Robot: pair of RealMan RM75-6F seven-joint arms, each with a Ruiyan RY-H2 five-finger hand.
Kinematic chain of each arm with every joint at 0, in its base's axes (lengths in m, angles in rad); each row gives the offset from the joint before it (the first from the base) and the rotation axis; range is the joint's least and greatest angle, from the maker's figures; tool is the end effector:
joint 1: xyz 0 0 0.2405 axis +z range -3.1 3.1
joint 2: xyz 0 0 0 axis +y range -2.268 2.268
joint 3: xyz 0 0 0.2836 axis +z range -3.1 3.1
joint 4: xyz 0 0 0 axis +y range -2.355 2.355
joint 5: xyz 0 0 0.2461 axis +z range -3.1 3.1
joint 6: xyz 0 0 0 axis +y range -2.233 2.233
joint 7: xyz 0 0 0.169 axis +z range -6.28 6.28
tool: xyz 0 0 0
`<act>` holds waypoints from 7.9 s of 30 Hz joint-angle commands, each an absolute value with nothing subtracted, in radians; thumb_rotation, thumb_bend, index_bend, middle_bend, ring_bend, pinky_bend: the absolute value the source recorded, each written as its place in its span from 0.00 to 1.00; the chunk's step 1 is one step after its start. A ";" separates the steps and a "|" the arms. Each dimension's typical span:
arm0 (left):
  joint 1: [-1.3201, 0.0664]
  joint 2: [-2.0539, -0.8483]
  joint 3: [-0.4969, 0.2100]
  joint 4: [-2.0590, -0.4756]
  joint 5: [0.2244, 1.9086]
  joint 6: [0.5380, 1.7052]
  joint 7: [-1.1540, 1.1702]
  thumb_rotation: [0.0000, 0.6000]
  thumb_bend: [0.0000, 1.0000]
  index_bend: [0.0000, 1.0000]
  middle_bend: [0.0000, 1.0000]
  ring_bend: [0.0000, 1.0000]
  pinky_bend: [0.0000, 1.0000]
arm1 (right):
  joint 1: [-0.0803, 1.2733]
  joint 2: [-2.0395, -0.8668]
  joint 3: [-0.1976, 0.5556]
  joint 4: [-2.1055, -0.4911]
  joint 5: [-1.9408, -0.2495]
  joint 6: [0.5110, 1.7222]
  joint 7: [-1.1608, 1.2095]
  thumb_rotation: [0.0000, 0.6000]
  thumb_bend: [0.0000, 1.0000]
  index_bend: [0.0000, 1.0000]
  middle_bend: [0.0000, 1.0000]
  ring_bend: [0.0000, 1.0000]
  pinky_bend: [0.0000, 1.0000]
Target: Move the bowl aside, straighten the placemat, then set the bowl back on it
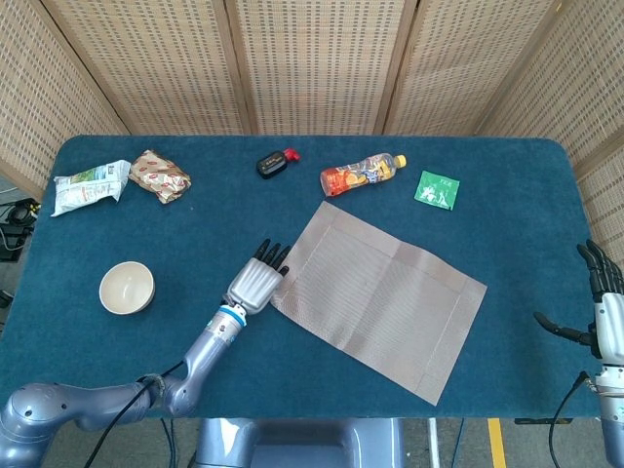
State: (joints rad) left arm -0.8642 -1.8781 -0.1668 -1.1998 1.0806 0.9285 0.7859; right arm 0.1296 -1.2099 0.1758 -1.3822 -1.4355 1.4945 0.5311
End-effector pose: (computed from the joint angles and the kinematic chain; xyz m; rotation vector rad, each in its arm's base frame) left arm -0.1083 0.3851 -0.1650 -2.0605 -0.5025 -0.7003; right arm -0.3780 -0.2592 0.1626 1.1043 -1.0747 1.3178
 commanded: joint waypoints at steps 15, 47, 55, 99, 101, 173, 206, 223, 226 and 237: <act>-0.857 -1.937 -0.138 -1.079 1.288 1.044 0.575 1.00 0.38 0.51 0.00 0.00 0.00 | 0.126 -1.202 0.170 -1.403 -1.453 1.499 0.540 1.00 0.16 0.00 0.00 0.00 0.00; -0.776 -1.840 -0.096 -1.171 1.358 1.111 0.560 1.00 0.60 0.60 0.00 0.00 0.00 | 0.120 -1.180 0.149 -1.438 -1.500 1.517 0.563 1.00 0.15 0.00 0.00 0.00 0.00; -0.696 -1.697 -0.011 -1.359 1.426 1.188 0.560 1.00 0.60 0.59 0.00 0.00 0.00 | 0.114 -1.175 0.146 -1.454 -1.511 1.536 0.551 1.00 0.15 0.00 0.00 0.00 0.00; -0.631 -1.521 0.182 -1.702 1.678 1.065 0.634 1.00 0.46 0.40 0.00 0.00 0.00 | 0.104 -1.169 0.137 -1.484 -1.535 1.576 0.511 1.00 0.15 0.00 0.00 0.00 0.00; -0.628 -1.522 0.183 -1.698 1.687 1.069 0.613 1.00 0.44 0.37 0.00 0.00 0.00 | 0.104 -1.169 0.137 -1.485 -1.535 1.577 0.511 1.00 0.15 0.00 0.00 0.00 0.00; -0.366 -1.532 0.044 -0.880 1.474 1.236 -0.098 1.00 0.10 0.49 0.00 0.00 0.00 | 0.112 -1.184 0.096 -1.525 -1.587 1.573 0.404 1.00 0.15 0.00 0.00 0.00 0.00; -0.434 -1.499 0.004 -1.102 1.582 1.297 0.016 1.00 0.51 0.64 0.00 0.00 0.00 | 0.105 -1.175 0.096 -1.529 -1.591 1.594 0.426 1.00 0.15 0.00 0.00 0.00 0.00; -0.616 -1.590 -0.059 -1.554 1.620 1.105 0.461 1.00 0.51 0.61 0.00 0.00 0.00 | 0.102 -1.159 0.104 -1.525 -1.575 1.597 0.469 1.00 0.15 0.00 0.00 0.00 0.00; -0.645 -1.651 -0.068 -1.572 1.595 1.049 0.532 1.00 0.50 0.60 0.00 0.00 0.00 | 0.100 -1.156 0.105 -1.524 -1.573 1.598 0.483 1.00 0.15 0.00 0.00 0.00 0.00; -0.704 -1.825 -0.114 -1.517 1.445 0.937 0.720 1.00 0.50 0.59 0.00 0.00 0.00 | 0.099 -1.149 0.107 -1.517 -1.569 1.598 0.518 1.00 0.15 0.00 0.00 0.00 0.00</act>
